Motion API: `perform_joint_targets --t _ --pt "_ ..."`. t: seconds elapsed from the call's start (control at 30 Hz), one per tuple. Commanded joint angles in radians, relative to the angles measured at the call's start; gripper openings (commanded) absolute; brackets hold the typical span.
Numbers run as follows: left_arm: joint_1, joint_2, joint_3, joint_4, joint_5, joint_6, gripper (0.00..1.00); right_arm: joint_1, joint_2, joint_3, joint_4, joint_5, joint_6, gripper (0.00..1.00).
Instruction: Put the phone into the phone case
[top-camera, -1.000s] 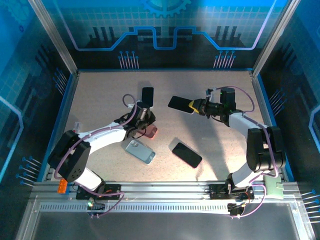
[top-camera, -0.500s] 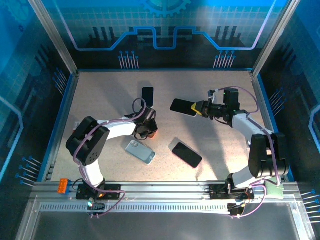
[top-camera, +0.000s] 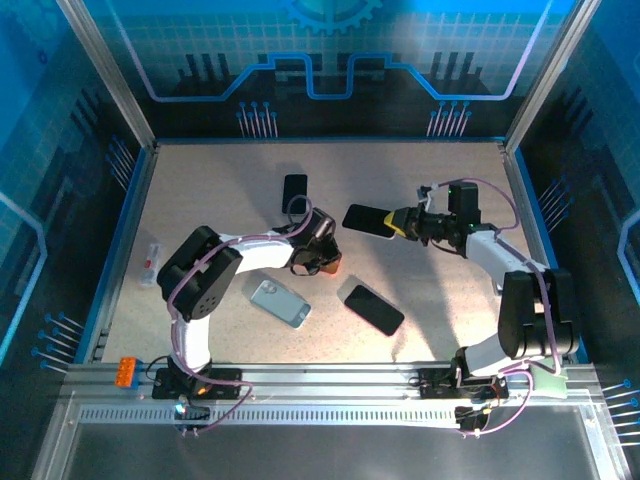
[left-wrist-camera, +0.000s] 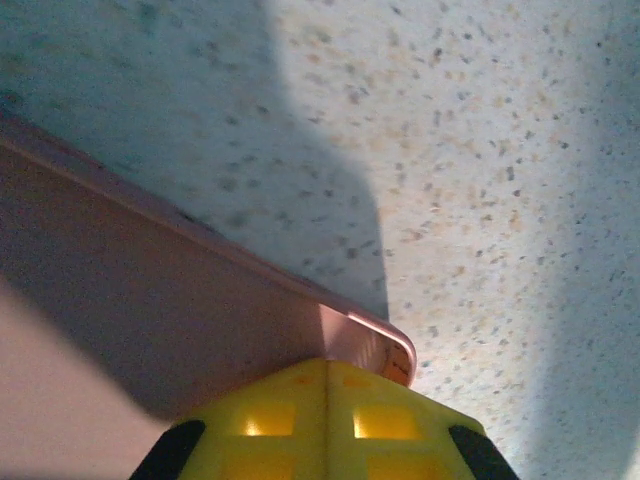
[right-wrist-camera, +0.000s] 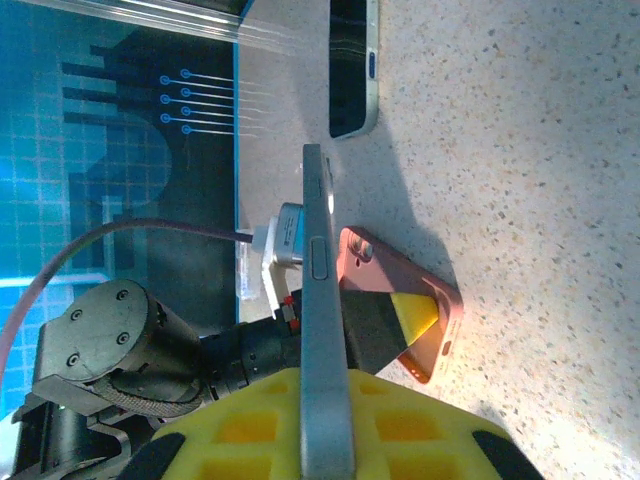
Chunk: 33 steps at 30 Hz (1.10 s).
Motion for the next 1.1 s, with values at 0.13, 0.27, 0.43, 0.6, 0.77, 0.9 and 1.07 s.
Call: perform_joint_targets --t 0.13,0.27,0.43,0.6,0.77,0.9,1.07 --pt "0.019 -0.096 -0.019 0.017 -0.018 -0.04 0.0 -0.029 -0.062 0.004 -0.105 -0.006 -0.083 0.0" --pt "0.085 -0.218 -0.136 0.04 -0.004 -0.029 0.0 -0.025 -0.073 0.015 -0.139 0.008 -0.092 0.0" --pt "0.173 -0.316 -0.235 0.024 0.006 0.062 0.0 0.045 -0.088 0.023 -0.171 0.059 -0.093 0.0" --pt "0.238 -0.339 -0.293 0.048 0.004 0.136 0.0 0.169 -0.084 0.022 -0.169 0.151 -0.062 0.0" --pt "0.291 -0.34 -0.341 0.081 -0.006 0.16 0.0 0.282 -0.048 0.02 -0.095 0.216 0.004 0.0" --pt "0.327 -0.336 -0.381 0.139 -0.007 0.169 0.0 0.342 0.007 0.032 -0.031 0.245 0.054 0.0" --pt "0.35 -0.301 -0.377 0.159 0.007 0.183 0.0 0.392 0.095 0.072 0.048 0.255 0.104 0.0"
